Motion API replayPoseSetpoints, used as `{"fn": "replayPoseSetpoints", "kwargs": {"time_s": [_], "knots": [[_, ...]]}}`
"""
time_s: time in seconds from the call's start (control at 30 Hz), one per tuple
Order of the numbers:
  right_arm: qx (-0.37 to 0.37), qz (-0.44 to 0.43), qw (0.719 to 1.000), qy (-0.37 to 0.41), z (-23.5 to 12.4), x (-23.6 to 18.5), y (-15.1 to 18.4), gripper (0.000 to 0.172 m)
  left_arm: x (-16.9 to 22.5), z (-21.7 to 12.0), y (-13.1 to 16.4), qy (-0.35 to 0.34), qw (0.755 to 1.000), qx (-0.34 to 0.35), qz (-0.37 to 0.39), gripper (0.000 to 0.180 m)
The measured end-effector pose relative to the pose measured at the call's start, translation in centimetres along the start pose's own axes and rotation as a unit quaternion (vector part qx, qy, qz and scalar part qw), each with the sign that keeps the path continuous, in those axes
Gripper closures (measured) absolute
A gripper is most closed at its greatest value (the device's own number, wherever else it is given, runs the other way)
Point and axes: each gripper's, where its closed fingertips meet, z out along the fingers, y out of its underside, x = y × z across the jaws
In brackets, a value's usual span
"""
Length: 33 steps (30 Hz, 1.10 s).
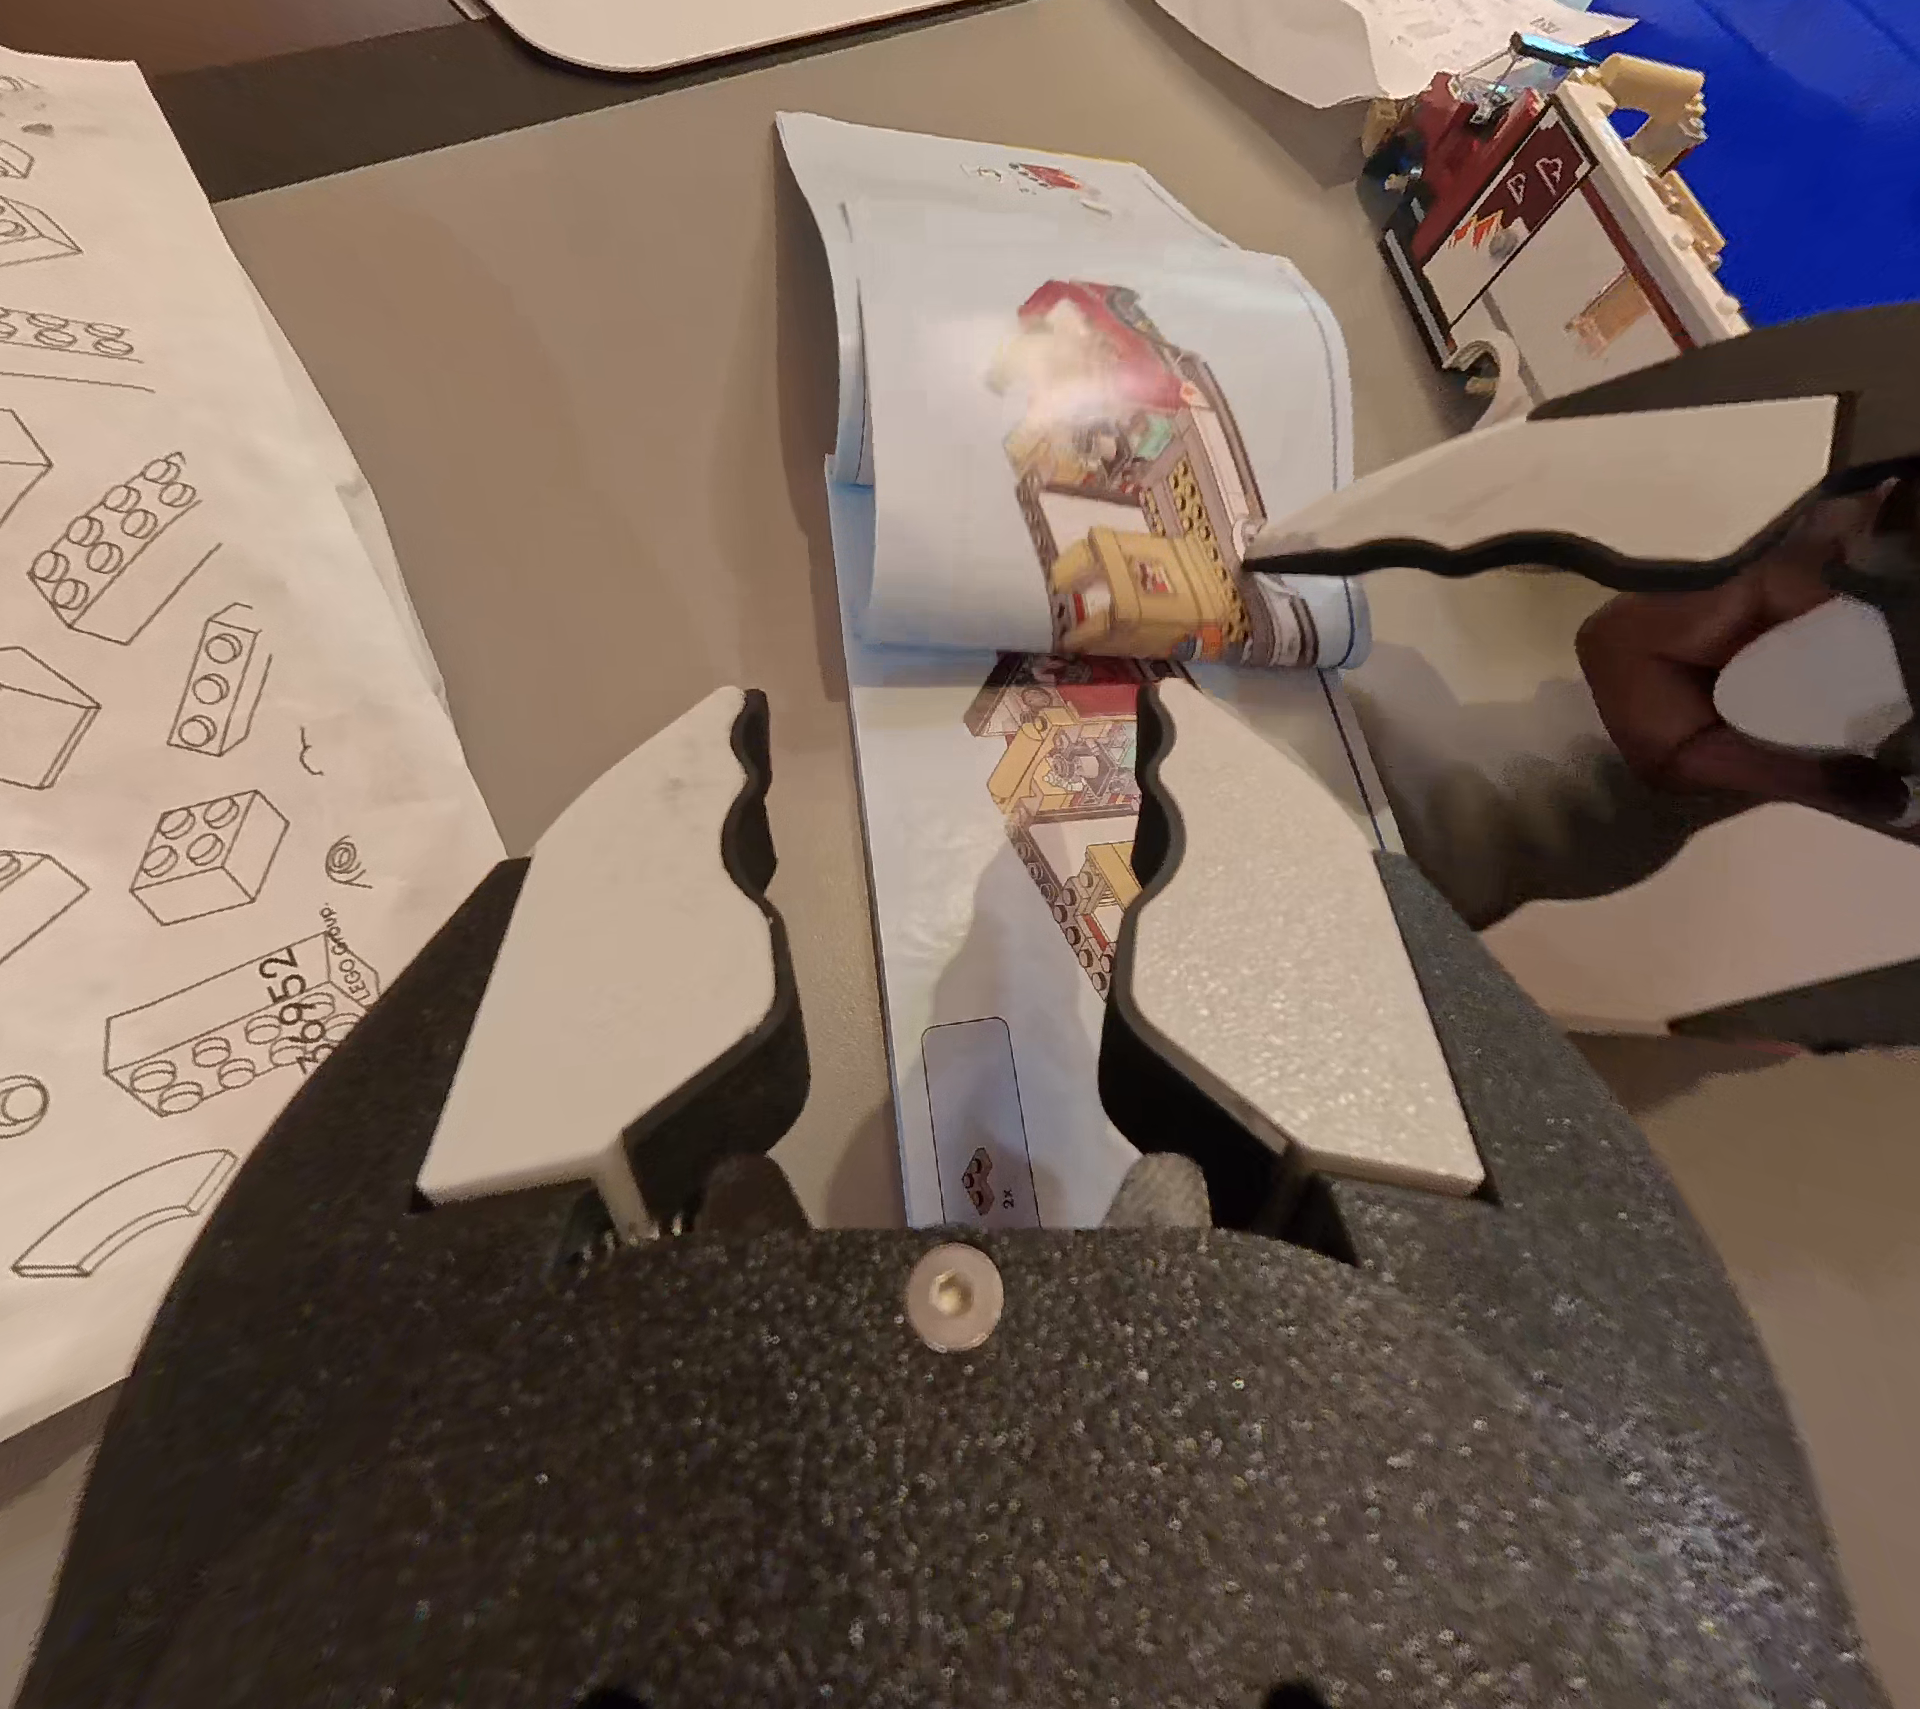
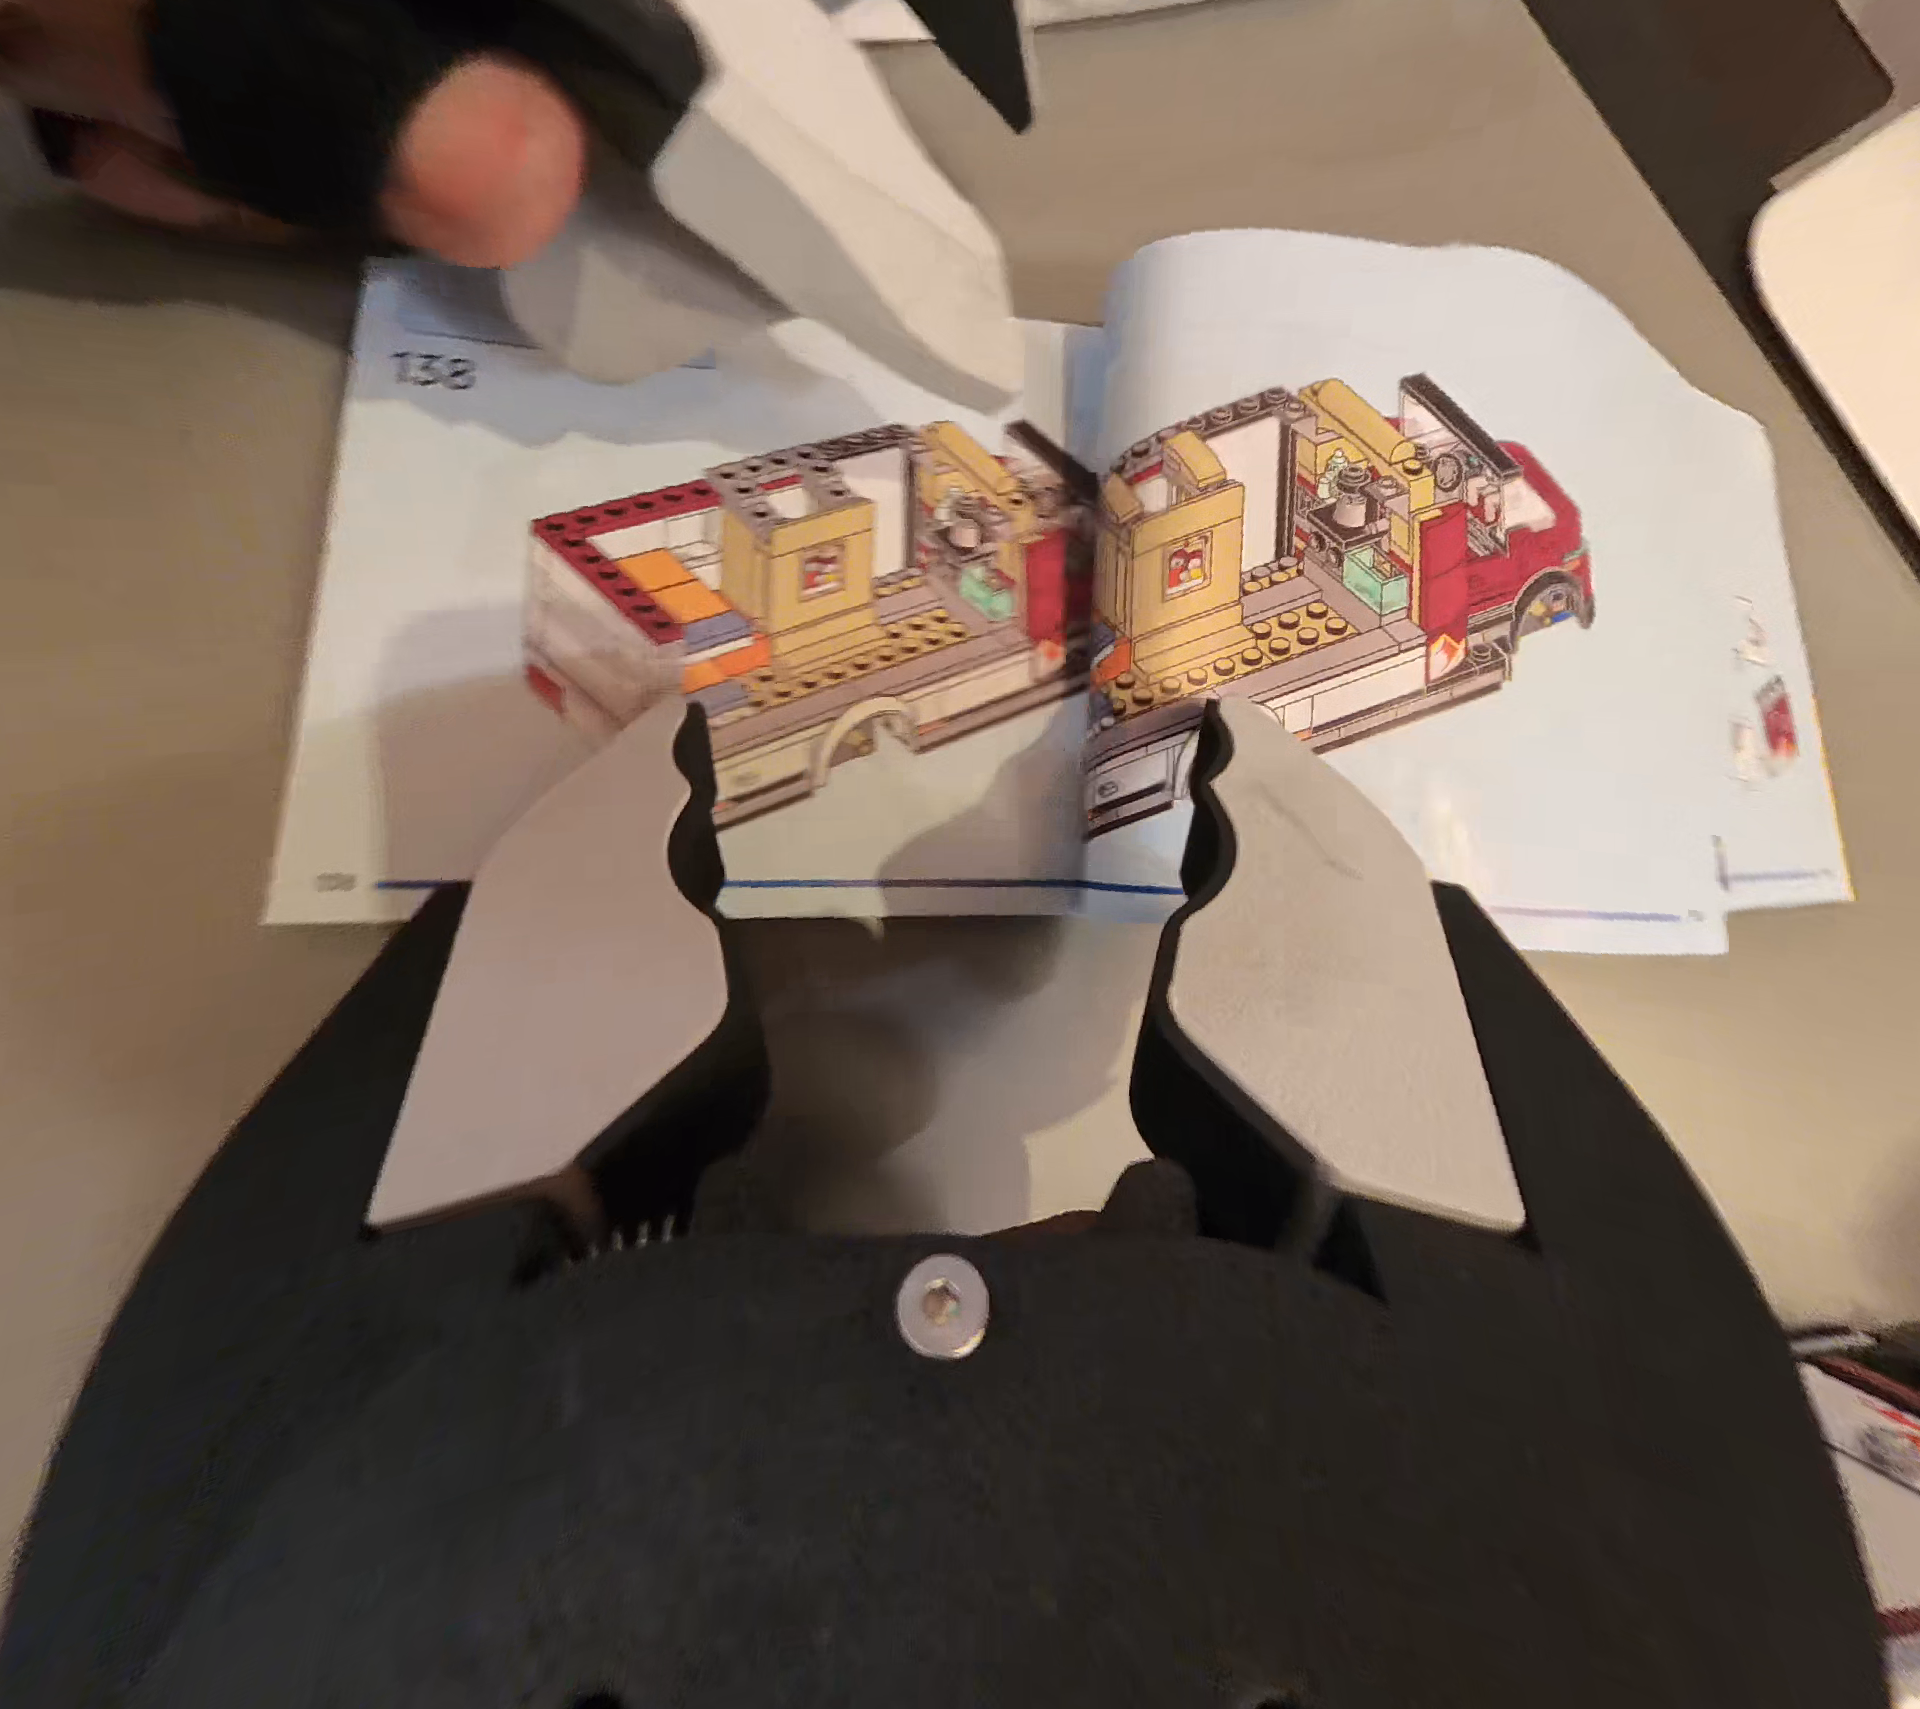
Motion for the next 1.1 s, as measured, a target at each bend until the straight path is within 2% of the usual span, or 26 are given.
{"fn": "replayPoseSetpoints", "kwargs": {"time_s": [0.2, 0.33, 0.43, 0.53, 0.63, 0.7, 0.77, 0.97, 1.1], "knots": [[0.027, -0.066, 0.995, -0.066, -1.3, -4.2, -0.5, 0.084, -0.2, -0.3, 0.1, 0.009, 1.000, -0.002, -0.005, 0.112], [0.052, -0.089, 0.993, -0.059, -2.4, -4.8, -1.0, 0.084, -0.5, -0.6, 0.5, 0.012, 1.000, -0.014, -0.009, 0.112], [0.090, -0.028, 0.995, 0.022, -3.2, -1.1, -1.8, 0.081, -0.5, -0.6, 0.6, 0.012, 1.000, -0.015, -0.009, 0.112], [0.122, 0.059, 0.984, 0.114, -3.7, 4.5, -2.4, 0.076, -0.3, -0.4, 0.6, 0.012, 1.000, -0.019, -0.002, 0.112], [0.071, 0.101, 0.982, 0.144, -2.0, 7.6, -1.2, 0.067, -0.1, -0.1, 0.8, 0.014, 1.000, -0.023, 0.001, 0.112], [0.019, 0.116, 0.987, 0.111, -0.3, 7.3, 0.2, 0.067, 0.0, -0.1, 0.8, 0.013, 1.000, -0.023, 0.006, 0.112], [0.003, 0.131, 0.989, 0.067, 0.4, 6.1, 0.7, 0.070, 0.0, -0.3, 0.6, 0.012, 1.000, -0.020, 0.006, 0.112], [0.025, 0.078, 0.997, -0.014, -1.1, 1.5, -0.5, 0.081, -0.3, -0.8, 0.5, 0.017, 1.000, -0.018, 0.001, 0.112], [0.040, 0.018, 0.997, -0.068, -2.2, -2.6, -0.8, 0.082, 0.0, -1.4, 2.5, 0.043, 0.996, -0.078, 0.022, 0.111]]}}
